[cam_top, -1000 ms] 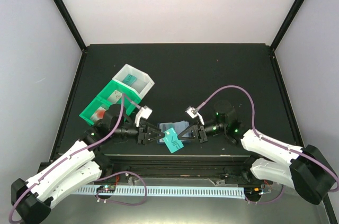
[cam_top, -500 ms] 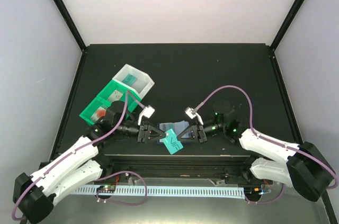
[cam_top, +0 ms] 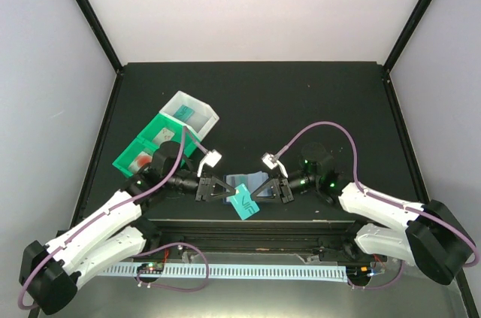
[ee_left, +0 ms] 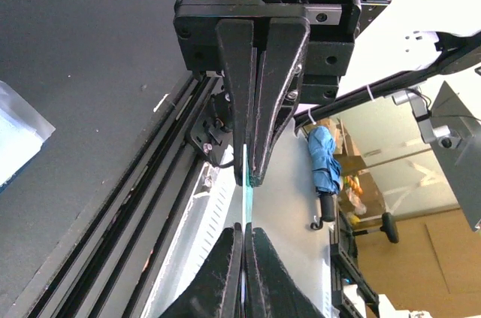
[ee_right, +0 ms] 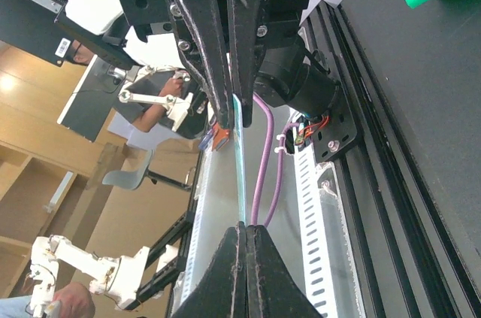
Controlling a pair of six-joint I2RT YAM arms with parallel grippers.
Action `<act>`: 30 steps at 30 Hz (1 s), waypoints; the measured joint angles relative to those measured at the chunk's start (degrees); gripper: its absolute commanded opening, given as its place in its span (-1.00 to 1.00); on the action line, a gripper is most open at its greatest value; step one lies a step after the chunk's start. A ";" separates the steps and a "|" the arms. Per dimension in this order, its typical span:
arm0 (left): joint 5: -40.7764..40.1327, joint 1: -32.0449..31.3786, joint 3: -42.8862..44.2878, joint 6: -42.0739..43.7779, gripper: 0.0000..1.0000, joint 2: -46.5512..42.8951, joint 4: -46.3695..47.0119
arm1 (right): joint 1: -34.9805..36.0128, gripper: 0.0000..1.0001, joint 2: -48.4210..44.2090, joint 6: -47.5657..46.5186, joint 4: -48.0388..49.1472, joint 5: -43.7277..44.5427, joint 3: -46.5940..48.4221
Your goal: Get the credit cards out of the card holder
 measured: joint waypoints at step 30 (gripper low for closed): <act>-66.73 2.29 0.00 -8.26 -0.97 -13.14 -2.97 | 0.07 1.00 -10.69 2.86 -6.25 16.68 0.57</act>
